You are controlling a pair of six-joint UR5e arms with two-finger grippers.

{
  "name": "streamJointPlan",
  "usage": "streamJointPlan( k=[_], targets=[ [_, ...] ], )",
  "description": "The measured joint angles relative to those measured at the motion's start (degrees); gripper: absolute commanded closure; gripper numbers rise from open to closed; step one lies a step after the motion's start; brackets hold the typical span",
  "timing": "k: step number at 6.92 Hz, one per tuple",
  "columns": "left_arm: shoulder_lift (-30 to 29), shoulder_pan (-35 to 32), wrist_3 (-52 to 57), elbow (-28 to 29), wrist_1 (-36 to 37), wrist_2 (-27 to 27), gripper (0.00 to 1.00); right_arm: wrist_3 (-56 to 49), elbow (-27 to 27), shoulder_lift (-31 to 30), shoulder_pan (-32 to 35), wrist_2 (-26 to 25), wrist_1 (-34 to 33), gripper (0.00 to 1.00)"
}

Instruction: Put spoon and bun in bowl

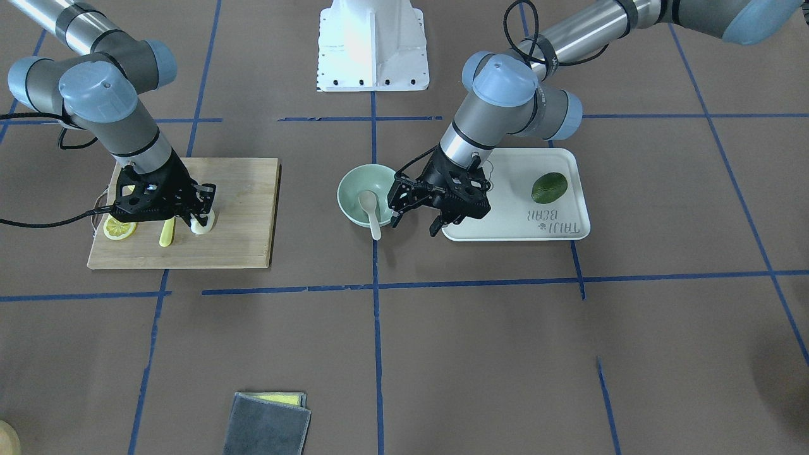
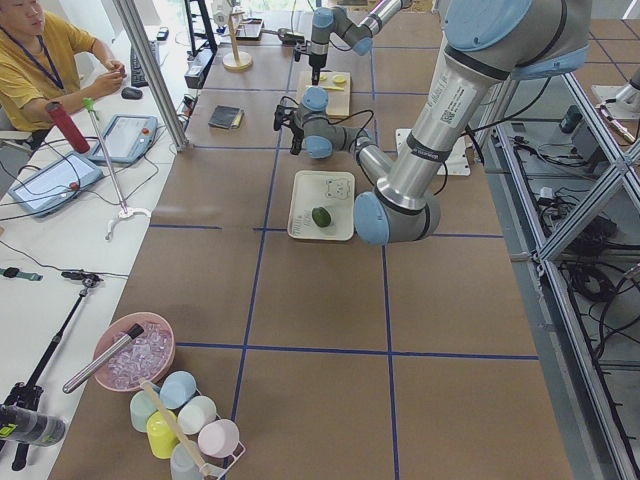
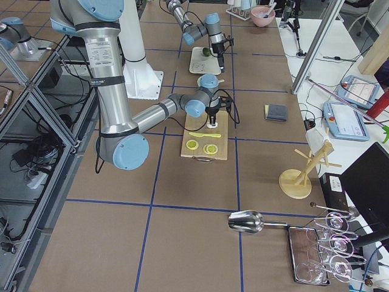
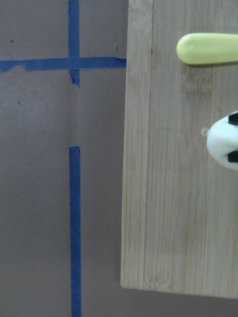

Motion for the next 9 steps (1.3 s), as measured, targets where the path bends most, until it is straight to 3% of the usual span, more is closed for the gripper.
streamJointPlan(
  k=[2, 4, 6, 8, 9],
  targets=[
    [2.69, -1.88, 0.15, -5.55, 0.03, -0.56, 0.19, 3.38, 3.13, 5.56, -0.35, 0.02, -5.99, 1.00],
    [8.73, -10.35, 1.11, -13.54, 0.15, -8.83, 0.19, 11.44, 3.49, 16.34, -2.04, -0.50, -13.98, 1.00],
    [14.06, -20.41, 6.98, -16.99, 0.16, -19.43, 0.19, 21.18, 0.41, 24.79, -6.40, -3.81, -15.48, 1.00],
    [15.87, -23.40, 9.77, -17.37, 0.15, -22.35, 0.19, 25.18, -3.48, 29.32, -9.71, -6.60, -15.49, 1.00],
    [16.02, -23.61, 9.99, -17.38, 0.15, -22.59, 0.19, 25.54, -4.17, 29.50, -11.23, -7.54, -15.39, 0.48]
  ],
)
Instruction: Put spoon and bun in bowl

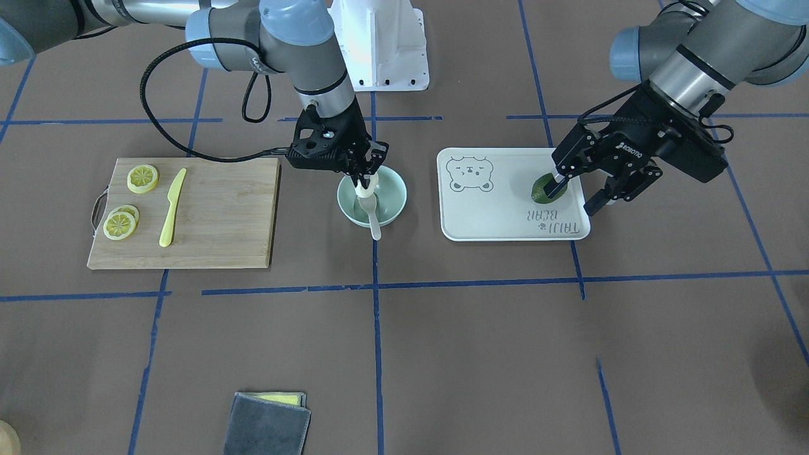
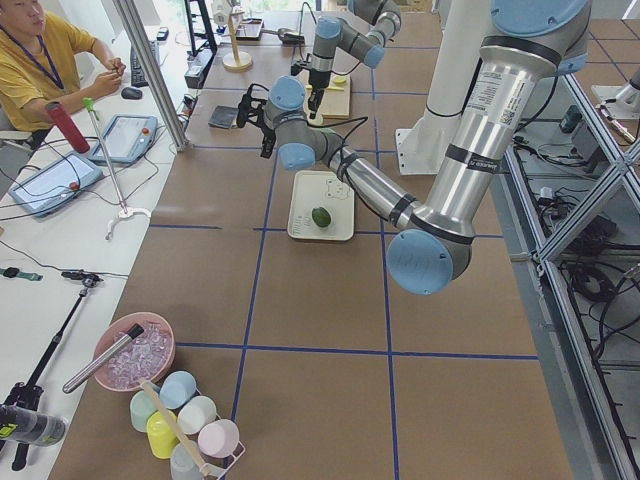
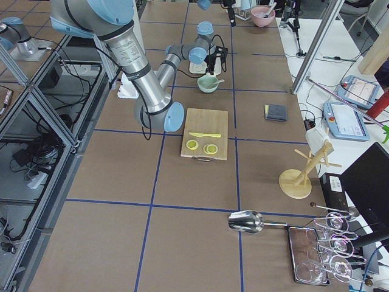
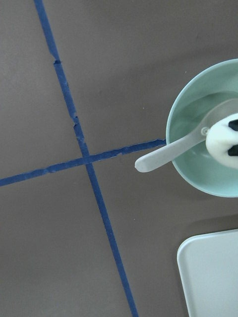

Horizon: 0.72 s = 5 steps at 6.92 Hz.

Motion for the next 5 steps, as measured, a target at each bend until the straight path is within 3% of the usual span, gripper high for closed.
streamJointPlan(
  k=[1, 4, 5],
  targets=[
    [0.04, 0.02, 0.09, 0.14, 0.00, -0.04, 0.18, 0.07, -0.52, -0.15, -1.12, -1.07, 0.15, 0.00],
    [0.30, 0.14, 0.28, 0.83, 0.06, 0.04, 0.19, -0.18, -1.31, -0.63, -2.41, -3.70, 1.30, 0.00],
    [1.15, 0.10, 1.82, 1.07, 0.10, 0.06, 0.19, -0.76, -0.44, -1.36, -1.10, -2.42, 1.48, 0.00]
  ],
)
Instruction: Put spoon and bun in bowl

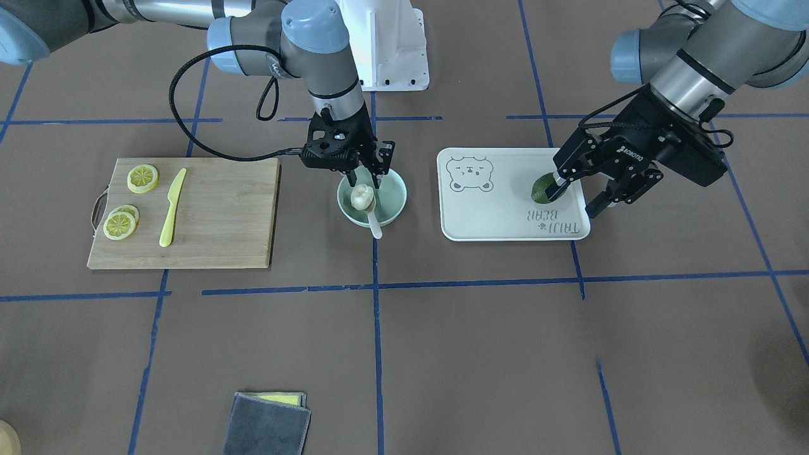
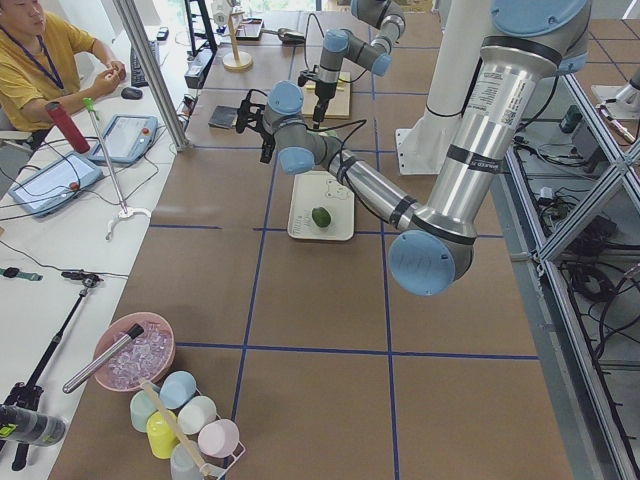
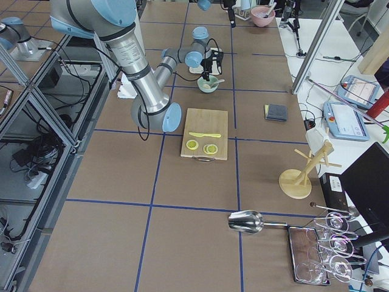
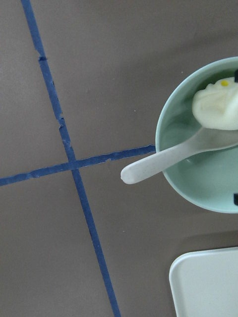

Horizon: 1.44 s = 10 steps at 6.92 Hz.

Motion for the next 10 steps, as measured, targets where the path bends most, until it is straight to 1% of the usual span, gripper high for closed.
streamJointPlan(
  k=[1, 2, 3, 4, 5, 6, 7, 8, 9, 10],
  targets=[
    [2.33, -0.16, 4.82, 0.06, 0.03, 0.01, 0.19, -1.61, 2.36, -2.84, 3.55, 4.38, -0.02, 0.00],
    [6.10, -1.08, 12.36, 0.04, 0.03, -0.01, 0.02, -6.73, 6.01, -8.45, 9.41, 10.85, -0.20, 0.00],
    [9.94, -3.43, 20.56, 0.15, 0.07, -0.03, 0.00, -15.52, 8.68, -14.74, 15.78, 16.04, -0.44, 0.00],
    [13.50, -7.04, 29.50, 0.72, 0.18, -0.02, 0.00, -26.51, 9.87, -20.73, 22.40, 19.84, -1.07, 0.00],
    [16.05, -11.60, 39.05, 2.30, 0.46, -0.05, 0.00, -37.66, 10.34, -25.46, 28.82, 22.86, -2.77, 0.00],
    [17.25, -16.16, 48.04, 4.51, 1.53, -0.07, 0.00, -47.94, 10.53, -29.21, 34.97, 25.39, -5.11, 0.00],
    [17.69, -20.58, 56.34, 6.77, 4.45, -0.11, 0.00, -57.95, 10.55, -32.58, 40.85, 27.00, -7.50, 0.00],
    [17.30, -24.17, 62.02, 8.39, 11.04, -1.03, 0.00, -66.87, 10.50, -35.12, 45.48, 27.81, -10.36, 0.00],
    [16.09, -26.85, 65.48, 9.01, 22.54, -3.34, 0.00, -73.93, 10.44, -36.71, 48.93, 28.19, -13.76, 0.00],
    [15.53, -28.13, 67.87, 8.96, 31.95, -5.03, 0.00, -77.80, 10.39, -37.89, 50.82, 28.57, -16.23, 0.00]
  ],
)
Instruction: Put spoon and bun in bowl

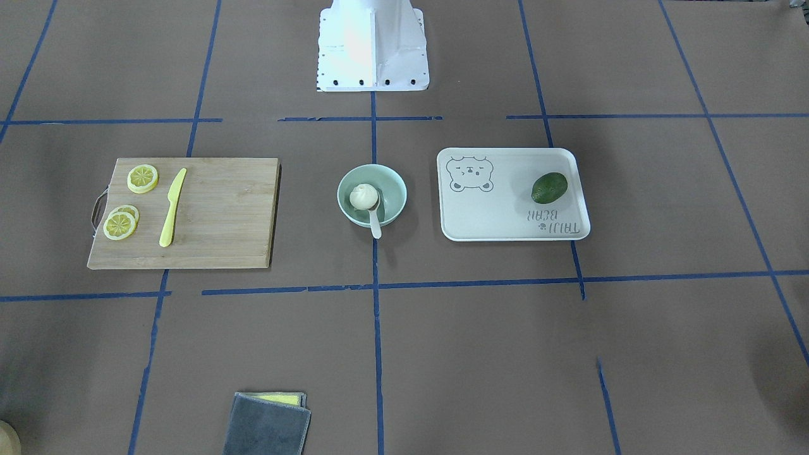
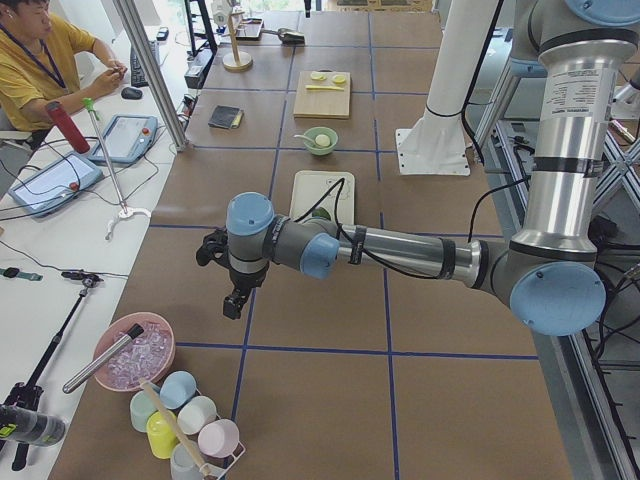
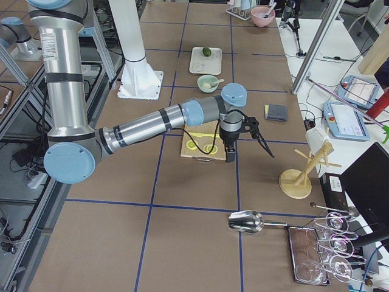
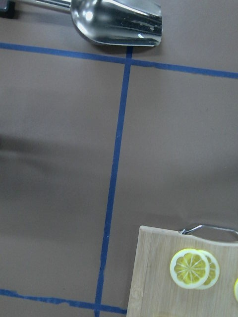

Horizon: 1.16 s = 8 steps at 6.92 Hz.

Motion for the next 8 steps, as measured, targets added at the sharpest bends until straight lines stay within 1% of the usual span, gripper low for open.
streamJointPlan(
  k=[1, 2, 3, 5, 6, 8],
  targets=[
    [0.64, -0.49, 1.67, -0.28, 5.66, -0.94, 0.00, -2.10, -0.11, -1.43, 0.88, 0.83, -1.07, 0.00],
    [1.87, -0.52, 2.46, -0.51, 7.65, -2.29, 0.00, -3.05, -0.78, -2.52, 1.23, 2.30, -1.40, 0.00],
    [2.53, -0.46, 2.76, -0.38, 6.66, -3.81, 0.00, -3.48, -1.79, -3.25, 1.37, 4.04, -1.42, 0.00],
    [3.19, -0.44, 2.88, 0.19, 0.63, -4.97, 0.00, -4.52, -2.82, -4.13, 1.77, 5.88, -1.34, 0.00],
    [3.03, -0.42, 2.92, -0.11, 0.12, -5.02, 0.00, -5.51, -3.15, -4.35, 2.45, 5.90, -1.29, 0.00],
    [2.68, -0.40, 3.04, -0.58, 1.34, -4.71, 0.00, -9.76, -4.46, -4.62, 3.75, 5.86, -1.26, 0.00]
  ],
)
